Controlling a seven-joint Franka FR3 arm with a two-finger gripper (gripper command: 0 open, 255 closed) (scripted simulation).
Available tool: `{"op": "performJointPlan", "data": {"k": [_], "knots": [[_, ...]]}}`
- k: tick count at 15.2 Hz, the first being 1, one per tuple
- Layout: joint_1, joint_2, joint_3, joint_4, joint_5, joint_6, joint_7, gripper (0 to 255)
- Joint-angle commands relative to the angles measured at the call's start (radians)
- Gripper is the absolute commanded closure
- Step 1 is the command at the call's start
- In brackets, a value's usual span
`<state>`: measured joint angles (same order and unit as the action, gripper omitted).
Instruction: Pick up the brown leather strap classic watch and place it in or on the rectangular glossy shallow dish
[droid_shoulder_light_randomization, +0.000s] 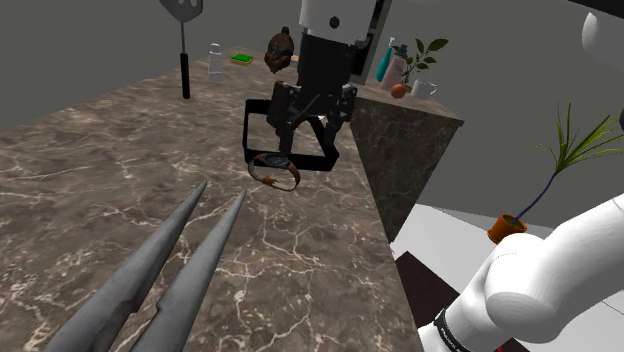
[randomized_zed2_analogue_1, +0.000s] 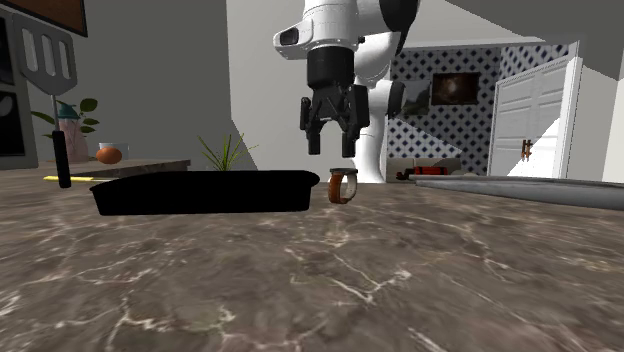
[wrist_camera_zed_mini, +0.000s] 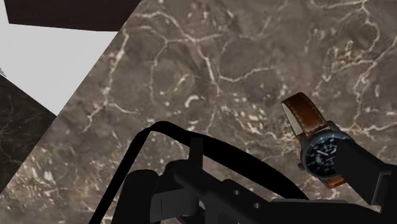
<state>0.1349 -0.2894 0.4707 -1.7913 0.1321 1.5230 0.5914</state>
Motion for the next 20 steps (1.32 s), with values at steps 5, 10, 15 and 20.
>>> {"op": "performJointPlan", "data": {"k": [5, 10, 15, 20], "knots": [[0.026, 0.117, 0.084, 0.097, -0.051, 0.012, 0.084, 0], [0.028, 0.096, 0.081, 0.009, -0.04, 0.081, 0.075, 0], [0.028, 0.094, 0.081, 0.0, -0.039, 0.089, 0.074, 0], [0.028, 0.094, 0.081, 0.0, -0.039, 0.089, 0.074, 255]]}}
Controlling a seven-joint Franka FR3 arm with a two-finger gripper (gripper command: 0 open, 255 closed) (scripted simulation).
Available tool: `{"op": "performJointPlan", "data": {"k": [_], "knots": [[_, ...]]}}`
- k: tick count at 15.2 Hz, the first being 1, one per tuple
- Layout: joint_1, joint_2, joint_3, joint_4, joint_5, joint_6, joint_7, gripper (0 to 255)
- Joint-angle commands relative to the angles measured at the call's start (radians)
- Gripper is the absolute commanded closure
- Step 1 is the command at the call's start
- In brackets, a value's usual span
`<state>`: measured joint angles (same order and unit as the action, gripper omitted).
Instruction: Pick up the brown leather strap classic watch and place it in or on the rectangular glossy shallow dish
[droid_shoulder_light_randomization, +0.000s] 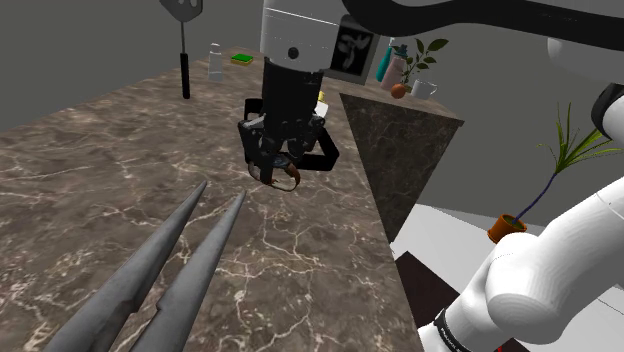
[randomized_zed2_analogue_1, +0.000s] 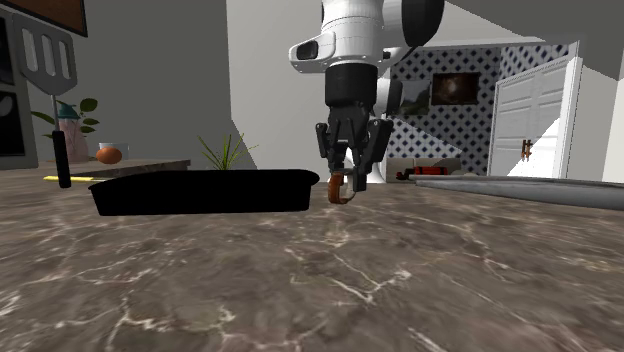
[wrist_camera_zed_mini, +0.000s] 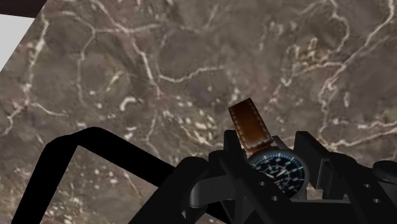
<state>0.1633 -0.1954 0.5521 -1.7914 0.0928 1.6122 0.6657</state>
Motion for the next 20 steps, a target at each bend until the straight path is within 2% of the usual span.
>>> {"op": "performJointPlan", "data": {"k": [1, 8, 20], "knots": [[0.0, 0.0, 0.0, 0.0, 0.0, 0.0, 0.0, 255], [0.0, 0.0, 0.0, 0.0, 0.0, 0.0, 0.0, 255], [-0.003, 0.058, 0.009, 0.219, -0.028, -0.169, 0.023, 255]]}}
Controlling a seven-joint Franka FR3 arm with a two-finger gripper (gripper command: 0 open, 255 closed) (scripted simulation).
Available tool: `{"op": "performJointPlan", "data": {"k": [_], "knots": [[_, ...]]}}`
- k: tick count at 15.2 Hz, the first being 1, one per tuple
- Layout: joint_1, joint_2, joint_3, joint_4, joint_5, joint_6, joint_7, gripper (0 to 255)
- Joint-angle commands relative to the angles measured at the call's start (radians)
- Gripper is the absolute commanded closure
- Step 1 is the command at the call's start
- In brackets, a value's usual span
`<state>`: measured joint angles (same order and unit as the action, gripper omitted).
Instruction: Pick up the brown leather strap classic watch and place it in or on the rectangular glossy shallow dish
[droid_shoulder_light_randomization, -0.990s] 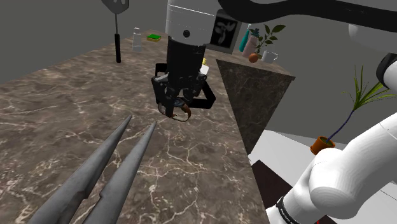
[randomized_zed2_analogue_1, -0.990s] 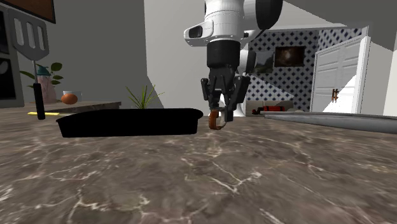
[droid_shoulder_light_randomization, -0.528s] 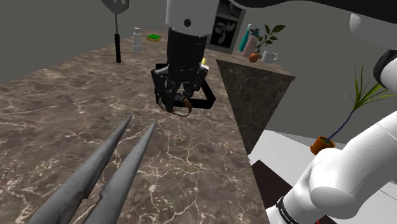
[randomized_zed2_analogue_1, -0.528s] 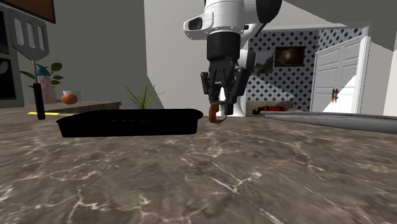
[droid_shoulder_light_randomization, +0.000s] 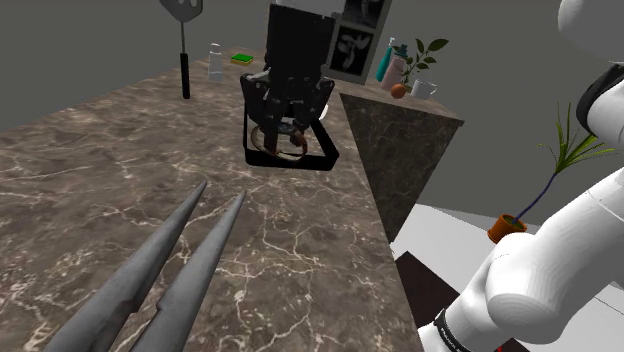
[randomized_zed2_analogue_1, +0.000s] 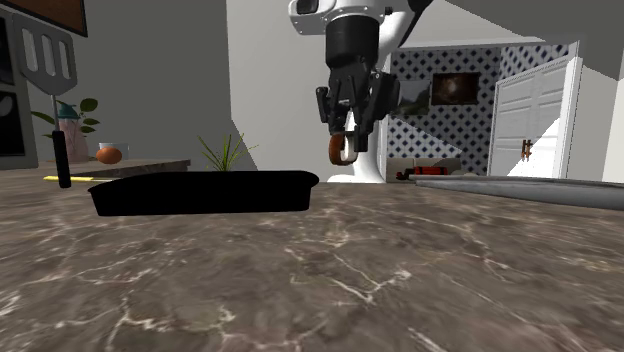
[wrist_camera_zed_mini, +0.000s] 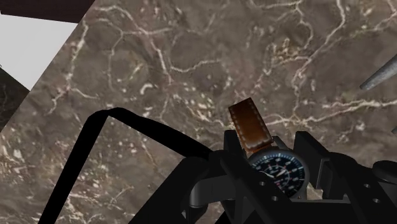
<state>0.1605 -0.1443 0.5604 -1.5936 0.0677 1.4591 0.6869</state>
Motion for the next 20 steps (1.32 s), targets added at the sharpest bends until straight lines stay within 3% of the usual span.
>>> {"op": "performJointPlan", "data": {"k": [1, 11, 20], "knots": [[0.0, 0.014, 0.003, 0.042, -0.007, -0.03, 0.005, 255], [0.012, 0.107, 0.029, 0.275, -0.055, -0.185, 0.043, 255], [-0.07, 0.215, -0.056, 0.406, -0.115, -0.221, -0.145, 255]]}}
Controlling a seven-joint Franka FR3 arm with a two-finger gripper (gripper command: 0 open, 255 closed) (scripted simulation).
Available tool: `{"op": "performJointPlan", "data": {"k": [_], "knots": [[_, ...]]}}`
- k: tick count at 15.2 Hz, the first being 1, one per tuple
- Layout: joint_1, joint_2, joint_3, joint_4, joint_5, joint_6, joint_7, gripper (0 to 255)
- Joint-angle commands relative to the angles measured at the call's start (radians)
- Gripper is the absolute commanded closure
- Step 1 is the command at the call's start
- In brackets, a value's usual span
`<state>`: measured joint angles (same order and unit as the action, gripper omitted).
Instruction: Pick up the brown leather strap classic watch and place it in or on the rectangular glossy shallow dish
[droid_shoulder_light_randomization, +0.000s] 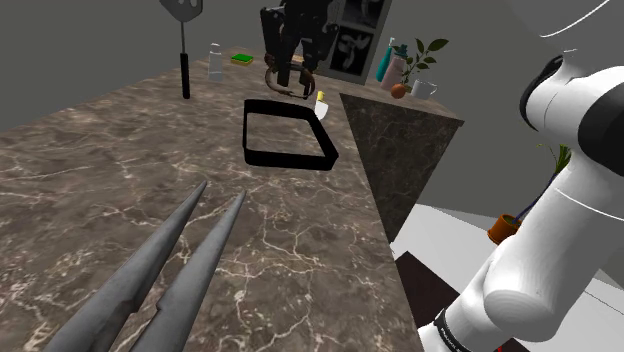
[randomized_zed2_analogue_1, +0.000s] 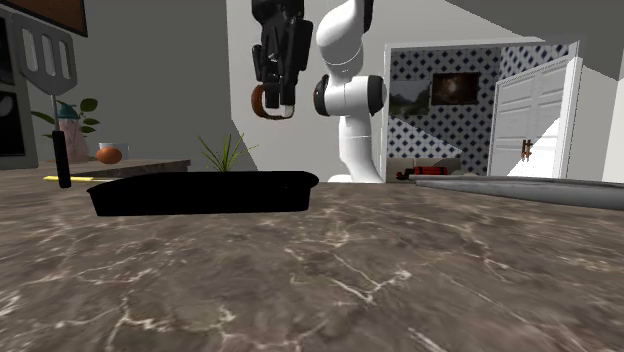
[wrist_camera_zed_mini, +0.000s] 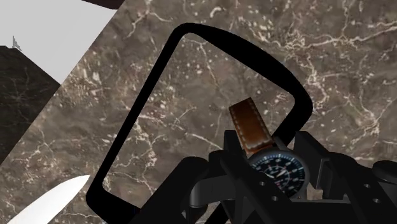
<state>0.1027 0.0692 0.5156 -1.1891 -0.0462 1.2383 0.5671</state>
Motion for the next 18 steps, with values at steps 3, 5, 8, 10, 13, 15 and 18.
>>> {"op": "performJointPlan", "data": {"k": [3, 5, 8, 10, 13, 15, 18], "knots": [[-0.033, 0.064, -0.031, 0.083, -0.032, -0.024, -0.079, 255], [-0.041, 0.116, -0.043, 0.154, -0.057, -0.046, -0.113, 255], [-0.059, 0.104, -0.051, 0.108, -0.048, -0.011, -0.132, 255], [-0.072, 0.075, -0.055, 0.04, -0.033, 0.031, -0.139, 255], [-0.086, 0.039, -0.06, -0.05, -0.015, 0.088, -0.147, 255], [-0.093, 0.019, -0.064, -0.104, -0.005, 0.124, -0.153, 255], [-0.1, -0.008, -0.068, -0.178, 0.007, 0.175, -0.16, 255]]}}
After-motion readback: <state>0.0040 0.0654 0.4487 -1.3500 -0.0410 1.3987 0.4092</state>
